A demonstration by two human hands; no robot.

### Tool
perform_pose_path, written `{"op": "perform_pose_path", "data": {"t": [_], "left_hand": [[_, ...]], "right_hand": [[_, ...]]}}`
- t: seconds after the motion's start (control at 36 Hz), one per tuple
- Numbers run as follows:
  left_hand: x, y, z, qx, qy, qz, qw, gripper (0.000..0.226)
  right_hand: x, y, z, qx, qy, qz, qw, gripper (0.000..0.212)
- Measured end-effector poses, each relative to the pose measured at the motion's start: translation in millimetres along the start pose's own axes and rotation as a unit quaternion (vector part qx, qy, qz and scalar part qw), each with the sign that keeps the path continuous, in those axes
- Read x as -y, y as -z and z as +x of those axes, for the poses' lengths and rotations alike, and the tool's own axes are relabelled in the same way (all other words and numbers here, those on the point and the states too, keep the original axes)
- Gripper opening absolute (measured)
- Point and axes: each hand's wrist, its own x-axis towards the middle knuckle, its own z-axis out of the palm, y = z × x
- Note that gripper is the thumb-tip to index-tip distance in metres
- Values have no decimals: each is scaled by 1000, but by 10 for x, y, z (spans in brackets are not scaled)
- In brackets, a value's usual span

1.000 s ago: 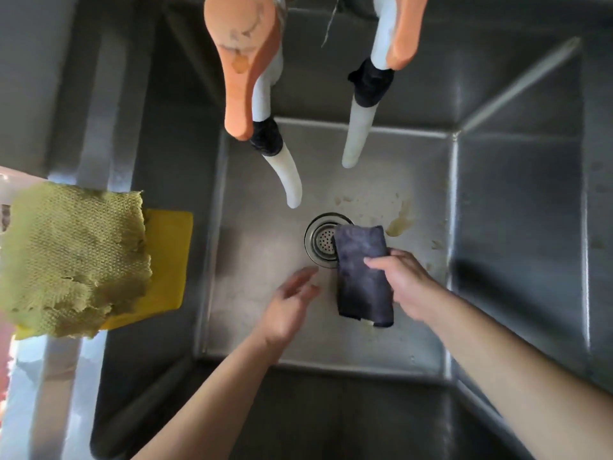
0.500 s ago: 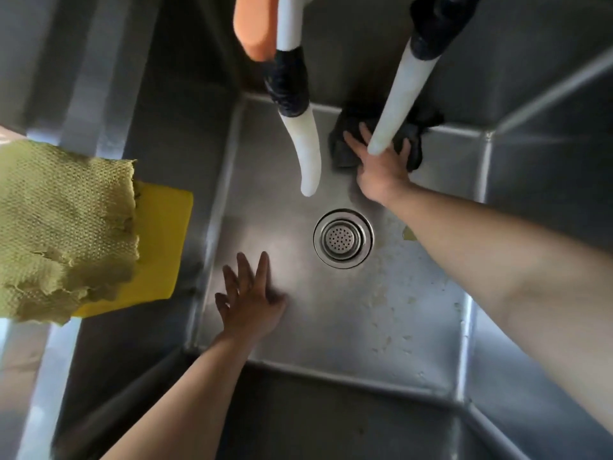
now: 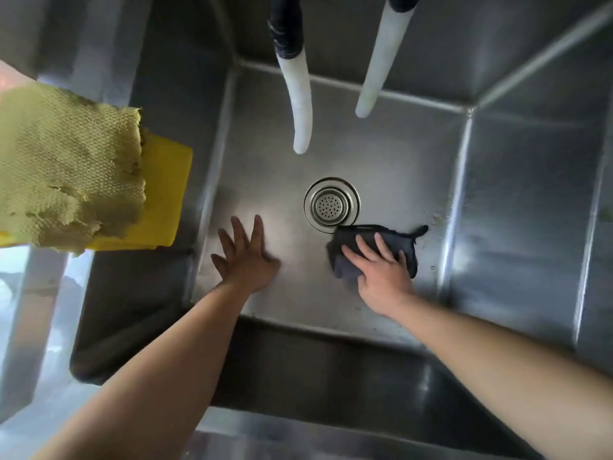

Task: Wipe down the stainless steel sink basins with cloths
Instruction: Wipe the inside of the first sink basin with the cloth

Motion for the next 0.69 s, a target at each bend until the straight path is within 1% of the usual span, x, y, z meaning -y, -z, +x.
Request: {"op": "perform_pose_path", "data": {"t": [0.19,0.31,0.42,0.5,0.58,0.67,0.69], "left_hand": [[40,5,19,11,-10,-5,1000,101],[40,18,22,13,-18,-5,1000,101],[42,20,22,15,-24,10,1000,102],[65,5,21,8,-25,19,999,102],[80,-24,25,4,-30,19,999,101],[70,-15,61,4,-27,12,1000,101],[63,-11,80,9,-23,11,1000,99]], "right_hand": [[84,-181,-418,115,40,22,992,65],[141,-259,-570,162,60,55,983,65],[259,-295,-641,229,61,83,968,60],[396,-144,-598,274,42,142,950,48],[447,91,-457,319,11,223,921,33],[444,424,-291,313,-49,296,901,24],[464,553,-239,297,-59,301,904,21]]}}
